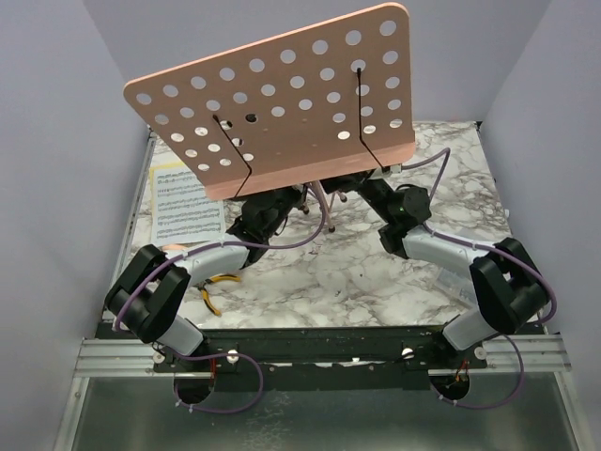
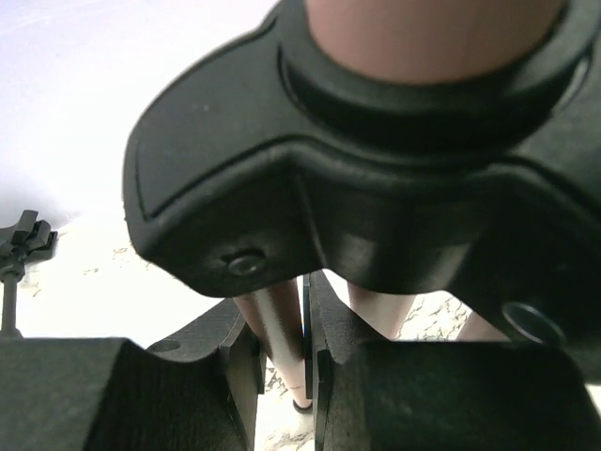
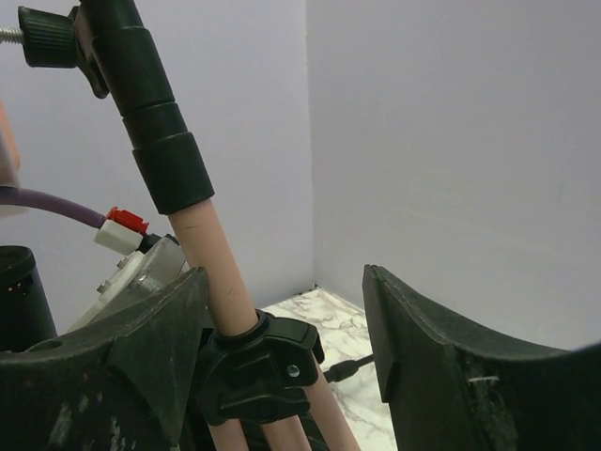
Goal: Set up the instrument practice props
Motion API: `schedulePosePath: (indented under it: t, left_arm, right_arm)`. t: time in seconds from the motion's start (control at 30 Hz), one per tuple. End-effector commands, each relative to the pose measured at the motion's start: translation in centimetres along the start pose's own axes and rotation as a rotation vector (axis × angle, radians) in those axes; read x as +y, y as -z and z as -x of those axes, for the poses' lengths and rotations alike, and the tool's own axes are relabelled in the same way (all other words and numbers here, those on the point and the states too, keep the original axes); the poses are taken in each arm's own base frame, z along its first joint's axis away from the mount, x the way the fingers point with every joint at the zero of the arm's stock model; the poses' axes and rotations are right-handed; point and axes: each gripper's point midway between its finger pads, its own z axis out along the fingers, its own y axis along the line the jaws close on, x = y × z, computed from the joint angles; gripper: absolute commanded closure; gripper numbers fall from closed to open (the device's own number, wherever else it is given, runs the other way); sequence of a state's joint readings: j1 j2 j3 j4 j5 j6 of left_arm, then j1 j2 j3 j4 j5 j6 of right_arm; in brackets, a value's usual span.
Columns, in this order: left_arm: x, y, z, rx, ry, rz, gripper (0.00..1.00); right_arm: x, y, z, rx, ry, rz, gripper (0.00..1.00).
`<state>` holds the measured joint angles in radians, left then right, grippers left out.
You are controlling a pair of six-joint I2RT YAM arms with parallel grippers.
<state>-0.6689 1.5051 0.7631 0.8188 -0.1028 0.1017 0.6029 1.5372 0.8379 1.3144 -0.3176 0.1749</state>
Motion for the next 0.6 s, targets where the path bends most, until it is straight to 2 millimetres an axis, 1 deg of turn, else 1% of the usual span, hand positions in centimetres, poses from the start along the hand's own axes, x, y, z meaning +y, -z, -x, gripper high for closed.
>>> schedulePosePath:
  t: [0.0,0.13,0.17,0.2,0.3,0.37,0.43,0.57]
  left_arm:
    - [-1.5,0.1,0.2,0.084,-0.085,-0.062,1.00]
    - [-2.4,0.0,0.4,0.154,-0.094,-0.128,1.00]
    - [-2.6,0.0,0.7,0.156,-0.092,-0.138,1.00]
    - [-2.8,0.1,0.9,0.156,-0.088,-0.147,1.00]
    - [-3.0,0.0,1.0,0.157,-0.072,-0.154,1.00]
    - [-3.4,-0.1,0.8,0.163,-0.056,-0.170,1.00]
    - [-4.0,-0.2,0.6,0.170,-0.037,-0.197,1.00]
    - [-4.1,-0.3,0.5,0.185,-0.024,-0.198,1.00]
  right_arm:
    - [-0.6,0.6,2.1,-0.067,-0.004,-0.079,0.30]
    - [-4.1,2.7,1.8,-0.033,-0.134,-0.344,0.29]
    - [-4.5,3.3,1.9,-0.022,-0.161,-0.383,0.29]
    - [-4.2,3.6,2.0,-0.009,-0.165,-0.374,0.28]
    - [-1.5,4.3,1.6,0.003,-0.148,-0.234,0.27]
    - [-0.3,4.8,1.6,-0.010,-0.158,-0.177,0.26]
    - [0.4,5.1,1.7,-0.020,-0.171,-0.151,0.26]
    - [0.6,6.2,2.4,-0.071,-0.223,-0.178,0.21]
